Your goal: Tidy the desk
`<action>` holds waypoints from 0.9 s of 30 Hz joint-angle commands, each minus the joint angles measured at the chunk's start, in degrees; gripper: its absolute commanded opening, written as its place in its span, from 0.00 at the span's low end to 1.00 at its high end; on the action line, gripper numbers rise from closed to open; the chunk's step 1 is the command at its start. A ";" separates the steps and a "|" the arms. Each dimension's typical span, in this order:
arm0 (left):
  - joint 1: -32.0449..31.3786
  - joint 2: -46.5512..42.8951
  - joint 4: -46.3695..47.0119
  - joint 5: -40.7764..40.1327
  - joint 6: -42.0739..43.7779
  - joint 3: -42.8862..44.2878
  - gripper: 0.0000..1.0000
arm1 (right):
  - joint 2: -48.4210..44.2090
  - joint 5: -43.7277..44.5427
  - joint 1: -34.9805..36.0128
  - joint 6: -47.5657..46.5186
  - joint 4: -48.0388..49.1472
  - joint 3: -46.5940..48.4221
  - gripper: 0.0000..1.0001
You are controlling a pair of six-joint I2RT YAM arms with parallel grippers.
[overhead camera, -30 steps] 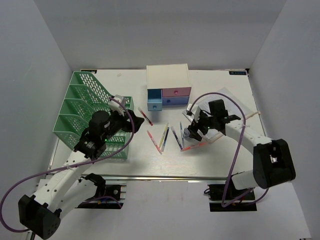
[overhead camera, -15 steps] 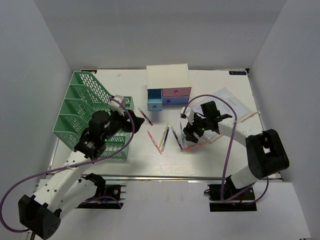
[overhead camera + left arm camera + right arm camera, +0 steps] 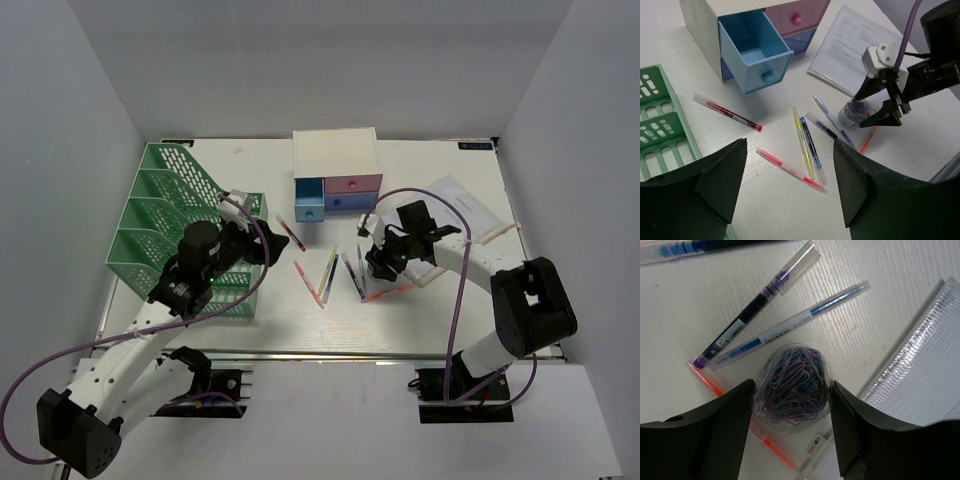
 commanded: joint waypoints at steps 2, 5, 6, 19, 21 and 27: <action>0.39 0.31 -0.02 0.87 0.53 0.15 0.79 | -2.75 1.73 0.30 -1.95 -4.24 7.50 0.36; 0.39 0.92 0.42 1.40 0.62 -0.11 0.79 | -3.37 1.65 0.30 -2.74 -7.22 14.35 0.33; 0.39 1.10 0.42 1.66 0.62 -0.11 0.80 | -3.20 1.21 0.64 -2.91 -8.88 18.46 0.32; 0.39 1.54 3.67 2.37 1.32 -2.83 0.80 | 8.29 -2.31 6.44 4.37 -3.12 44.06 0.31; -0.22 1.28 3.93 1.84 1.41 -3.27 0.80 | 11.29 -2.57 6.97 7.44 -1.18 47.58 0.30; -0.75 0.92 3.93 0.70 1.67 -3.72 0.80 | 17.00 -0.02 9.26 11.32 4.63 51.71 0.31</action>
